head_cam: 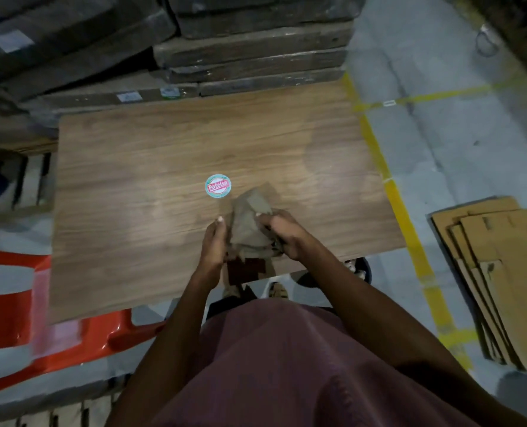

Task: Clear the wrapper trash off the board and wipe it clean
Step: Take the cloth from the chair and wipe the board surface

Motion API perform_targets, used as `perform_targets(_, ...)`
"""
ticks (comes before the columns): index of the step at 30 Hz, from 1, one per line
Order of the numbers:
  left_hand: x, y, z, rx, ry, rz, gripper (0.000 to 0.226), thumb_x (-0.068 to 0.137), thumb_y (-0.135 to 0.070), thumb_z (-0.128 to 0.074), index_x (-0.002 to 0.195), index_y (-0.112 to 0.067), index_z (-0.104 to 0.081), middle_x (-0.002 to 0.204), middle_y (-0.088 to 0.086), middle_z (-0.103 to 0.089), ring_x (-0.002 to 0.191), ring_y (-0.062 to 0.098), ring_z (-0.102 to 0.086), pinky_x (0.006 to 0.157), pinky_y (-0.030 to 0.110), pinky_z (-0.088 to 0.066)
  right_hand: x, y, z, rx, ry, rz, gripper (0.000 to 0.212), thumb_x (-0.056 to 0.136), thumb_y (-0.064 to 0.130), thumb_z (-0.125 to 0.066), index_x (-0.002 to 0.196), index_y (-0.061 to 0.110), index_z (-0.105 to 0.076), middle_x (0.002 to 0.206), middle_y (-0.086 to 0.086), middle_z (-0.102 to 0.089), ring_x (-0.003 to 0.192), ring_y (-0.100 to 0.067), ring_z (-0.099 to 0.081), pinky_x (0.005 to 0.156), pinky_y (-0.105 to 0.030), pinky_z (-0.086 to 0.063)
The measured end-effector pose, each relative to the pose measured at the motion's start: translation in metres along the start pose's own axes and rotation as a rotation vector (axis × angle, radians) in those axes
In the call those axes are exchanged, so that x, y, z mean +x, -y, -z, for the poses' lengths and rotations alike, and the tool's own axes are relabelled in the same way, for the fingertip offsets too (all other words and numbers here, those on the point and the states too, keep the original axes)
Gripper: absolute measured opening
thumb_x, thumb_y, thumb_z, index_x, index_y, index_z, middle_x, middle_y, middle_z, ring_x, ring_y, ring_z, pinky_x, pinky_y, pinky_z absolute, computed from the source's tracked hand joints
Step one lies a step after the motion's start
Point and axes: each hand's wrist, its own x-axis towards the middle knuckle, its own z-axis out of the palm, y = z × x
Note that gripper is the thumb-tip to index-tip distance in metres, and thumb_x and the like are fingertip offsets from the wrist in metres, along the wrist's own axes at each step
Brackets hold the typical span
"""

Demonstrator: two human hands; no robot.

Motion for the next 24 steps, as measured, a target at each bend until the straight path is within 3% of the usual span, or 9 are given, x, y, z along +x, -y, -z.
perform_targets(3,-0.008,-0.022,0.007,-0.136,0.166,0.13,0.04,0.099,-0.052,-0.054,0.125,-0.024,-0.067,0.113,0.002,-0.078,0.096,0.021,-0.076,0.07,0.033,-0.062,-0.019,0.014,0.008,0.127,0.15,-0.018,0.036,0.101,0.023,-0.064,0.13,0.002,-0.068,0.115,-0.017,-0.076,0.095,-0.028,-0.075,0.082,-0.039,-0.063)
perform_targets(6,-0.008,-0.033,0.015,-0.137,0.264,0.085,0.033,0.095,-0.032,-0.066,0.124,-0.016,-0.067,0.105,0.006,-0.077,0.086,0.022,-0.073,0.064,0.029,-0.059,-0.029,0.014,0.012,0.143,0.162,0.03,0.038,0.101,0.026,-0.065,0.133,0.006,-0.066,0.12,-0.014,-0.075,0.107,-0.03,-0.073,0.088,-0.04,-0.062)
perform_targets(8,-0.005,-0.035,0.019,-0.059,0.246,0.025,0.03,0.095,-0.014,-0.069,0.124,-0.009,-0.068,0.103,0.01,-0.076,0.08,0.022,-0.07,0.06,0.027,-0.056,-0.03,0.007,0.006,0.077,0.056,0.086,0.037,0.1,0.023,-0.068,0.133,0.006,-0.066,0.121,-0.012,-0.075,0.107,-0.03,-0.074,0.088,-0.038,-0.063)
perform_targets(11,-0.011,-0.034,0.032,0.071,0.219,-0.03,0.023,0.094,-0.007,-0.071,0.117,-0.005,-0.071,0.099,0.016,-0.075,0.077,0.027,-0.068,0.058,0.028,-0.054,-0.025,-0.011,-0.011,-0.041,-0.305,0.075,0.031,0.098,0.009,-0.068,0.126,-0.002,-0.065,0.112,-0.017,-0.071,0.085,-0.029,-0.069,0.074,-0.038,-0.06)
perform_targets(13,-0.013,-0.03,0.048,0.121,0.18,-0.041,0.025,0.094,-0.004,-0.07,0.119,-0.002,-0.07,0.101,0.017,-0.076,0.072,0.024,-0.07,0.053,0.025,-0.055,-0.029,-0.019,-0.029,-0.016,-0.384,0.071,0.02,0.098,0.001,-0.063,0.117,-0.002,-0.066,0.102,-0.018,-0.067,0.082,-0.029,-0.066,0.067,-0.037,-0.059)
perform_targets(17,-0.022,-0.019,0.085,0.12,0.069,-0.022,0.036,0.092,-0.022,-0.077,0.124,-0.015,-0.064,0.115,0.014,-0.075,0.084,0.022,-0.071,0.059,0.029,-0.056,-0.04,-0.024,-0.068,0.145,-0.309,0.128,0.01,0.1,0.004,-0.061,0.096,0.013,-0.066,0.095,-0.012,-0.073,0.076,-0.026,-0.071,0.064,-0.033,-0.062)
perform_targets(19,-0.032,-0.02,0.105,0.065,0.043,0.065,0.024,0.093,-0.034,-0.076,0.11,-0.032,-0.06,0.111,0.004,-0.074,0.085,0.018,-0.071,0.059,0.029,-0.056,-0.041,-0.023,-0.089,0.183,-0.259,0.157,0.012,0.1,0.003,-0.061,0.099,0.014,-0.065,0.089,-0.009,-0.071,0.063,-0.017,-0.071,0.056,-0.031,-0.061)
perform_targets(21,-0.038,-0.025,0.123,-0.082,0.107,0.173,0.02,0.095,-0.042,-0.071,0.107,-0.035,-0.056,0.109,-0.002,-0.073,0.087,0.017,-0.074,0.059,0.031,-0.059,-0.041,-0.019,-0.109,0.217,-0.212,0.171,0.013,0.101,0.0,-0.058,0.108,0.011,-0.062,0.079,-0.007,-0.064,0.046,-0.007,-0.06,0.043,-0.024,-0.052)
perform_targets(24,-0.039,-0.029,0.15,-0.27,0.24,0.225,0.041,0.096,-0.049,-0.064,0.129,-0.024,-0.061,0.11,0.0,-0.074,0.079,0.015,-0.073,0.078,0.043,-0.062,-0.036,-0.009,-0.14,0.221,-0.121,0.184,0.024,0.102,0.003,-0.059,0.124,0.01,-0.062,0.092,-0.008,-0.072,0.064,-0.013,-0.071,0.055,-0.03,-0.061)
